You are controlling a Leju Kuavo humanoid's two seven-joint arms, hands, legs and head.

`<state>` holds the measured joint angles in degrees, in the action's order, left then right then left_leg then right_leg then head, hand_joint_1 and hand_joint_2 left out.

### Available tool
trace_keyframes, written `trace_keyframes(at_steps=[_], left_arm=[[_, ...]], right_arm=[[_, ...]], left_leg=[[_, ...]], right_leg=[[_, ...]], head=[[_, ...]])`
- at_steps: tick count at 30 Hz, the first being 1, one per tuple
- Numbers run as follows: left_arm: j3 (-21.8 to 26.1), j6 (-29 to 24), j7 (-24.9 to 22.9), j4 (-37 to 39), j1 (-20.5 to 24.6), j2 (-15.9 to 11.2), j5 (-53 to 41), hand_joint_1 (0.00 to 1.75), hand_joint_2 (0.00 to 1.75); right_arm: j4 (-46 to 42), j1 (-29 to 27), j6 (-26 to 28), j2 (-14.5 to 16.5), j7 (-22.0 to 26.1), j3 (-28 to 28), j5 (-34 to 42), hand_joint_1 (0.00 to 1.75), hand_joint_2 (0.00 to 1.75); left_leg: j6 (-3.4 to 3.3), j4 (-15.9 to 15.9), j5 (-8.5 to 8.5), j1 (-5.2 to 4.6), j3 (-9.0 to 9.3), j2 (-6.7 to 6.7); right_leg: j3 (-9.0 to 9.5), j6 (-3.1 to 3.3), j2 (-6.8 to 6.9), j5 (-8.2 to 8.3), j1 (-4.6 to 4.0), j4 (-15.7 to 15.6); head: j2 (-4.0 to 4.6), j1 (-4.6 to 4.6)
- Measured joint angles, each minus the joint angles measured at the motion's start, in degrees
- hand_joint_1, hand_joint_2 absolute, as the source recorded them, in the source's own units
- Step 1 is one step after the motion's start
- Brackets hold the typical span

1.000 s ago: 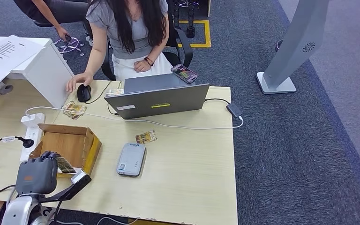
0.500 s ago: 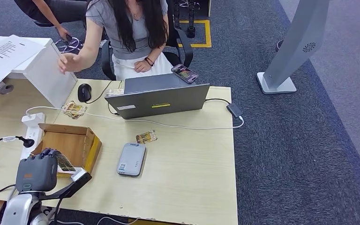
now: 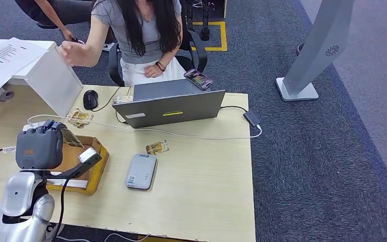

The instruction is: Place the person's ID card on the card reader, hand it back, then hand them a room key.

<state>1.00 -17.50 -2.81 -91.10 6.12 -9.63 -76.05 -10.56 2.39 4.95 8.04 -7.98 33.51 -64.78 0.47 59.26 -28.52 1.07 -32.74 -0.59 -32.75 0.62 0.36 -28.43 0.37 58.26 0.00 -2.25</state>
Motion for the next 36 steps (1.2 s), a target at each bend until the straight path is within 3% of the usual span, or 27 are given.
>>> trace_keyframes(at_steps=[9, 14, 18, 29, 33, 36], left_arm=[[-1.3, 0.4, -1.0, 0.9, 5.7, -1.4, -0.1, 1.75, 1.75], [-3.5, 2.8, -6.3, 14.6, 25.3, -4.0, -7.4, 1.75, 1.75], [-4.4, 3.2, -7.5, 22.4, 32.2, -4.4, -9.1, 1.75, 1.75], [-5.0, 2.9, -7.8, 29.6, 35.8, -4.5, -9.4, 1.70, 1.75], [-5.0, 2.1, -7.9, 30.5, 35.3, -4.8, -9.0, 0.00, 1.75], [-5.0, 0.5, -7.9, 30.6, 34.2, -5.3, -8.7, 0.00, 1.75]], right_arm=[[0.0, 0.2, -0.2, 0.0, 0.3, 0.0, -0.7, 0.00, 0.00], [0.0, 0.6, -0.4, 0.0, 0.5, 0.0, -3.0, 0.00, 0.00], [0.0, 0.7, -0.8, 0.0, 0.2, 0.0, -3.4, 0.00, 0.00], [0.0, 0.7, -1.1, 0.1, 0.0, 0.0, -3.5, 0.00, 0.00], [0.0, 0.6, -1.1, 0.1, -0.1, 0.0, -3.6, 0.00, 0.00], [0.0, 0.6, -1.1, 0.2, -0.1, 0.0, -3.6, 0.00, 0.00]], left_leg=[[0.01, 0.0, 0.01, 0.00, -0.01, 0.01], [0.08, 0.0, 0.18, 0.01, -0.03, 0.05], [0.08, 0.0, 0.18, 0.01, -0.03, 0.01], [0.08, 0.0, 0.17, 0.01, -0.06, 0.00], [0.08, 0.0, 0.18, 0.01, -0.07, -0.01], [0.08, 0.0, 0.17, 0.01, -0.07, -0.02]], right_leg=[[-0.03, 0.00, 0.00, 0.00, 0.00, 0.0], [-0.04, 0.05, -0.01, 0.18, -0.01, 0.0], [-0.05, 0.06, -0.04, 0.18, -0.01, 0.0], [-0.09, 0.06, -0.06, 0.18, -0.01, 0.0], [-0.08, 0.06, -0.07, 0.18, -0.01, 0.0], [-0.09, 0.06, -0.08, 0.18, -0.01, 0.0]], head=[[0.00, -0.03], [0.00, -0.02], [0.00, -0.02], [0.00, -0.01], [0.00, -0.01], [0.00, -0.02]])
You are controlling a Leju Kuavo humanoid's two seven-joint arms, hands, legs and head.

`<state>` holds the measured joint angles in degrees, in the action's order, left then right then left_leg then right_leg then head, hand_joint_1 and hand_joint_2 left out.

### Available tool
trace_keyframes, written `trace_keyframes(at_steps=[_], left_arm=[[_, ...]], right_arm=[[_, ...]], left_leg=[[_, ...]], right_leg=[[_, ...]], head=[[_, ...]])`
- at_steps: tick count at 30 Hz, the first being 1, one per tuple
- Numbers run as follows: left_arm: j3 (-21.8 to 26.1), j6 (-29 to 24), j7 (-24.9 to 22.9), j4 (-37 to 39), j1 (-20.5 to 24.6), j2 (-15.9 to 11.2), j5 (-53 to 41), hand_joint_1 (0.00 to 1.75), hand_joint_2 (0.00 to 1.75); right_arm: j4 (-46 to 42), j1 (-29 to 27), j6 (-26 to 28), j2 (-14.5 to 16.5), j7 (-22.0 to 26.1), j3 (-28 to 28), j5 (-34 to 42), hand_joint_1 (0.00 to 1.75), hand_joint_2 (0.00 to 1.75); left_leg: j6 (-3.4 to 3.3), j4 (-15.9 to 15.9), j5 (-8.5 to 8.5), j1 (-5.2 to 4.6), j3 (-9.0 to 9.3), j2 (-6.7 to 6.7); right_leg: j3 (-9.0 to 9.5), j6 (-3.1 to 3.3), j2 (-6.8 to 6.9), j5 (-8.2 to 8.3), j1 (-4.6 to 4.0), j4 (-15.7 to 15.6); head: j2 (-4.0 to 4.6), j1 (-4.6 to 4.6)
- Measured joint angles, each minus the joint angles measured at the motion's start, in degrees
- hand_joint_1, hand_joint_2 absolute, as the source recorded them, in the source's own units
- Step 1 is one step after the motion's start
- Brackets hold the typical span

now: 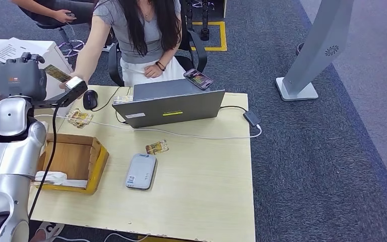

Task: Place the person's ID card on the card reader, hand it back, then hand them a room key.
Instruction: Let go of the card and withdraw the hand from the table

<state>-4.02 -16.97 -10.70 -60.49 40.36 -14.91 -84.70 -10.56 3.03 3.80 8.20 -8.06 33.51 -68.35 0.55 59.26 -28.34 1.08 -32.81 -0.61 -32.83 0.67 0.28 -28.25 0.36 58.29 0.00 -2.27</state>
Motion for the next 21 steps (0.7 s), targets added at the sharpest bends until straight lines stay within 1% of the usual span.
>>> trace_keyframes(at_steps=[4, 9, 12, 14, 18, 21], left_arm=[[0.0, -2.2, 0.6, -0.6, -2.6, -0.6, 0.8, 0.00, 1.75], [0.0, -3.2, 1.5, -1.7, -5.3, -1.1, 1.6, 0.00, 1.75], [0.0, -5.4, 3.5, -5.8, -9.2, -1.3, 3.3, 0.00, 1.75], [0.1, -7.3, 5.1, -11.0, -14.2, -1.5, 4.6, 0.00, 1.75], [0.9, -12.9, 8.2, -24.8, -28.6, -1.4, 6.5, 0.00, 1.75], [1.7, -15.8, 10.0, -32.7, -37.3, -1.4, 6.9, 0.00, 1.75]], right_arm=[[0.0, 0.0, 0.0, 0.0, 0.0, 0.0, 0.0, 0.00, 0.00], [0.0, 0.0, 0.1, 0.0, 0.0, 0.3, 0.1, 0.00, 0.00], [0.0, 0.0, 0.3, 0.0, -0.1, 0.8, 0.5, 0.00, 0.00], [0.0, -0.1, 0.7, 0.1, -0.1, 1.3, 1.0, 0.00, 0.00], [0.0, -0.3, 1.5, 0.3, 0.2, 2.7, 2.1, 0.00, 0.00], [0.0, -0.4, 2.0, 0.4, 0.4, 3.6, 2.5, 0.00, 0.00]], left_leg=[[0.00, 0.0, 0.00, 0.00, -0.01, 0.00], [0.00, 0.0, 0.00, 0.00, -0.04, 0.01], [0.00, 0.0, -0.02, -0.02, -0.05, -0.04], [-0.01, 0.0, -0.07, -0.04, -0.02, -0.16], [-0.10, 0.0, -0.27, -0.04, 0.04, -0.47], [-0.15, 0.0, -0.33, -0.04, -0.03, -0.42]], right_leg=[[-0.01, 0.00, 0.00, -0.01, 0.00, 0.0], [-0.01, 0.00, 0.01, -0.01, 0.00, 0.0], [-0.01, -0.01, -0.03, -0.01, 0.01, 0.0], [-0.01, -0.02, -0.15, -0.02, 0.02, 0.0], [-0.05, -0.07, -0.47, -0.14, 0.02, 0.0], [-0.07, -0.08, -0.41, -0.22, 0.02, 0.0]], head=[[0.00, 0.01], [0.00, 0.02], [0.00, 0.02], [0.00, 0.01], [0.00, 0.02], [0.00, 0.03]])
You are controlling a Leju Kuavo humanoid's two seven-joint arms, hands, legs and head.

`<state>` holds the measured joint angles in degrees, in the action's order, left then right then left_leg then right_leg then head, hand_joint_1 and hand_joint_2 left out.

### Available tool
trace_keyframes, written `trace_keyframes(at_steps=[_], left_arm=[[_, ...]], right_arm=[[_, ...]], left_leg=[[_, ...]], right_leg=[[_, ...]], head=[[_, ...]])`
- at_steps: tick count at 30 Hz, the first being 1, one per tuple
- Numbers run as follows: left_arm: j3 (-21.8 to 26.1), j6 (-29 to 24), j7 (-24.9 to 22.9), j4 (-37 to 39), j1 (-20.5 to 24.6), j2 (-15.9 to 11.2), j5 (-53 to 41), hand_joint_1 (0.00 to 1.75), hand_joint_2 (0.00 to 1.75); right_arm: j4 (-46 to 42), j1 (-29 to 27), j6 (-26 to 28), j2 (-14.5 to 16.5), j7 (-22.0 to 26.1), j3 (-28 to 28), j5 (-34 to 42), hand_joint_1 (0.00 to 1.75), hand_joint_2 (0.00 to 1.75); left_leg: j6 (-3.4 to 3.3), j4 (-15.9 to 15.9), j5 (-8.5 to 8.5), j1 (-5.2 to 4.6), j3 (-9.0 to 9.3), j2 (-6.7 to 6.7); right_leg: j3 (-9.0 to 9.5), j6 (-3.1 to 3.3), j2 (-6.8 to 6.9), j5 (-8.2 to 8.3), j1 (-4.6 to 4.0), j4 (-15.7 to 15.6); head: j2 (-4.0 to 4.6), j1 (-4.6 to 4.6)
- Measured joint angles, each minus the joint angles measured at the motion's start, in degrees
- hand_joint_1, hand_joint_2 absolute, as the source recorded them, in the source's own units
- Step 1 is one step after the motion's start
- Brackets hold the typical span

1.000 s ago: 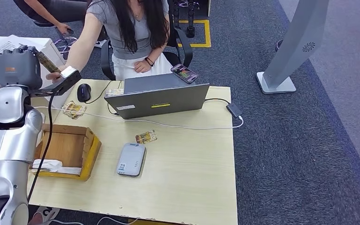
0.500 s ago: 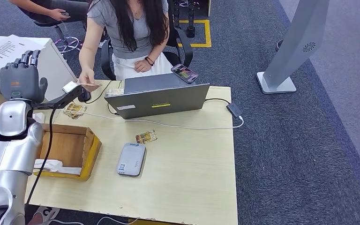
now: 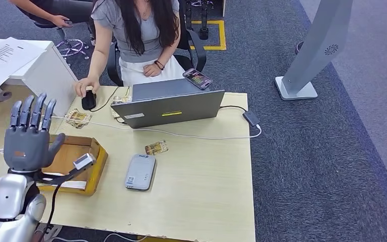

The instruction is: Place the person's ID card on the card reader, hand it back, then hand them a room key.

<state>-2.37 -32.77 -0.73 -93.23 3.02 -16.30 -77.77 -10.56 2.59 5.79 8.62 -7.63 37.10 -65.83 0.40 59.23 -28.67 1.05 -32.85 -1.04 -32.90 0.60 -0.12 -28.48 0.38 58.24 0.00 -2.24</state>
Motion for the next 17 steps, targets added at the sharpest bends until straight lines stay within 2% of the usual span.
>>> trace_keyframes(at_steps=[4, 8, 11, 13, 16, 17], left_arm=[[1.5, -4.1, 2.3, -9.2, -10.1, 0.4, 0.1, 0.00, 1.75], [2.7, -5.2, 3.2, -14.5, -15.7, 0.9, 0.2, 0.00, 1.75], [3.9, -6.4, 6.1, -19.6, -21.1, 1.9, 0.8, 0.00, 1.75], [5.7, -6.8, 11.7, -24.3, -25.8, 4.5, 3.0, 0.00, 1.75], [10.4, -7.1, 26.6, -31.2, -32.9, 12.1, 11.7, 0.00, 1.75], [11.3, -7.2, 29.4, -32.3, -34.1, 13.6, 13.7, 0.00, 1.75]], right_arm=[[0.0, -0.1, 0.2, 0.1, 0.1, 1.1, 0.4, 0.00, 0.00], [0.0, -0.1, 0.3, 0.1, 0.1, 1.8, 0.5, 0.00, 0.00], [0.0, -0.1, 0.9, 0.2, 0.1, 2.5, 1.0, 0.00, 0.00], [0.0, -0.1, 1.5, 0.2, 0.1, 3.0, 1.5, 0.00, 0.00], [0.0, -0.1, 2.6, 0.4, 0.4, 4.2, 2.1, 0.00, 0.00], [0.0, -0.1, 2.8, 0.4, 0.4, 4.4, 2.2, 0.00, 0.00]], left_leg=[[0.08, 0.0, -0.13, 0.01, 0.05, 0.01], [0.07, 0.0, -0.13, 0.02, 0.01, 0.23], [0.07, 0.0, -0.13, 0.03, 0.07, 0.15], [0.05, 0.0, -0.17, 0.01, 0.08, 0.10], [-0.08, 0.0, -0.27, -0.01, 0.10, 0.10], [-0.10, 0.0, -0.29, -0.01, 0.10, 0.11]], right_leg=[[0.01, -0.01, 0.04, -0.05, 0.00, 0.0], [0.09, -0.04, 0.28, -0.09, -0.01, 0.0], [0.16, -0.04, 0.19, -0.09, -0.01, 0.0], [0.18, -0.05, 0.15, -0.12, 0.00, 0.0], [0.22, -0.15, 0.17, -0.19, 0.01, -0.1], [0.23, -0.16, 0.18, -0.21, 0.01, -0.1]], head=[[0.00, 0.01], [0.00, 0.08], [0.00, 0.07], [0.00, 0.07], [0.00, 0.08], [0.00, 0.08]])
